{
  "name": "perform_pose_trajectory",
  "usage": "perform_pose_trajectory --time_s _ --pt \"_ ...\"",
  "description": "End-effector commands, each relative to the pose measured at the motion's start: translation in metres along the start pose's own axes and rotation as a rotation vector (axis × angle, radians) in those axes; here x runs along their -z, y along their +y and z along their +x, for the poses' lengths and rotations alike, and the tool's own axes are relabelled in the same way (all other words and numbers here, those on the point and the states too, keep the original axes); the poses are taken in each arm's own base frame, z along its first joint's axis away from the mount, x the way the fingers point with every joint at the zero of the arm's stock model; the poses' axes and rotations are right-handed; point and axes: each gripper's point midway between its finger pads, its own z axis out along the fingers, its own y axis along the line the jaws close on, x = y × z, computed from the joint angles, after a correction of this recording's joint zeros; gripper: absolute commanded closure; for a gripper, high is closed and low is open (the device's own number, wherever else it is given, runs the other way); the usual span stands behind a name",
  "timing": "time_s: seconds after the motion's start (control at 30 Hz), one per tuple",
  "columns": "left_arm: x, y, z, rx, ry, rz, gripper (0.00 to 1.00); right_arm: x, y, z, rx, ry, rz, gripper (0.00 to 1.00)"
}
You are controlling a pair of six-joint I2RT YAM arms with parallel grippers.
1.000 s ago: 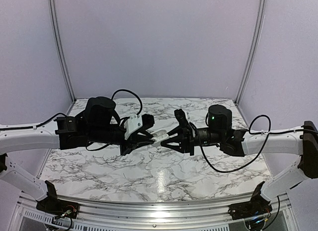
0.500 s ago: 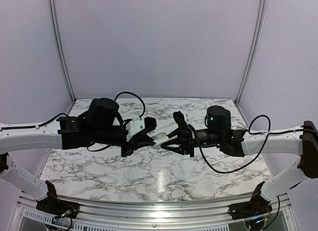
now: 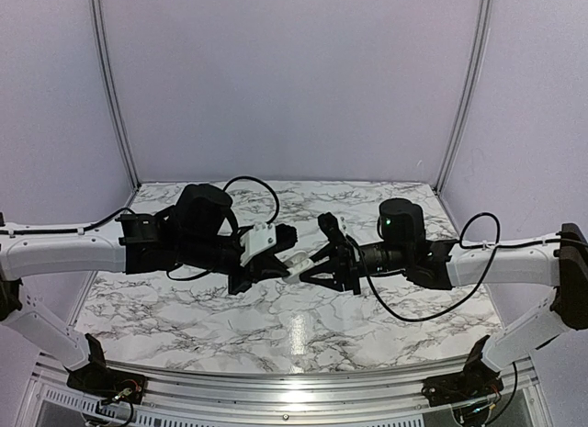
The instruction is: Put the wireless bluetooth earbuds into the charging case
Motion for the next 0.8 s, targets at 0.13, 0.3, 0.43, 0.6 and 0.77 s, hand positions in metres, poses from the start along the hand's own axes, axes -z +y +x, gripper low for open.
perform_pose_trajectory --time_s 0.13,0.3,0.43,0.6,0.77 --pt "-0.014 -0.018 0.003 -0.003 0.022 0.076 0.98 0.007 0.026 -0.061 0.17 -0.173 -0.07 1.0" --pt "0.004 -0.008 -0.011 -0.023 -0.019 -0.001 0.94 0.006 0.019 -0.05 0.147 -0.147 -0.036 1.0" --pt "0.018 0.003 -0.019 -0.031 -0.036 -0.072 0.8 0.006 0.017 -0.041 0.125 -0.129 -0.025 1.0" --pt "0.034 0.006 -0.032 -0.037 -0.079 -0.104 0.65 0.005 0.013 -0.032 0.106 -0.111 -0.004 1.0" --pt "0.056 0.015 -0.046 -0.03 -0.146 -0.148 0.54 0.008 0.002 -0.025 0.072 -0.1 0.031 1.0"
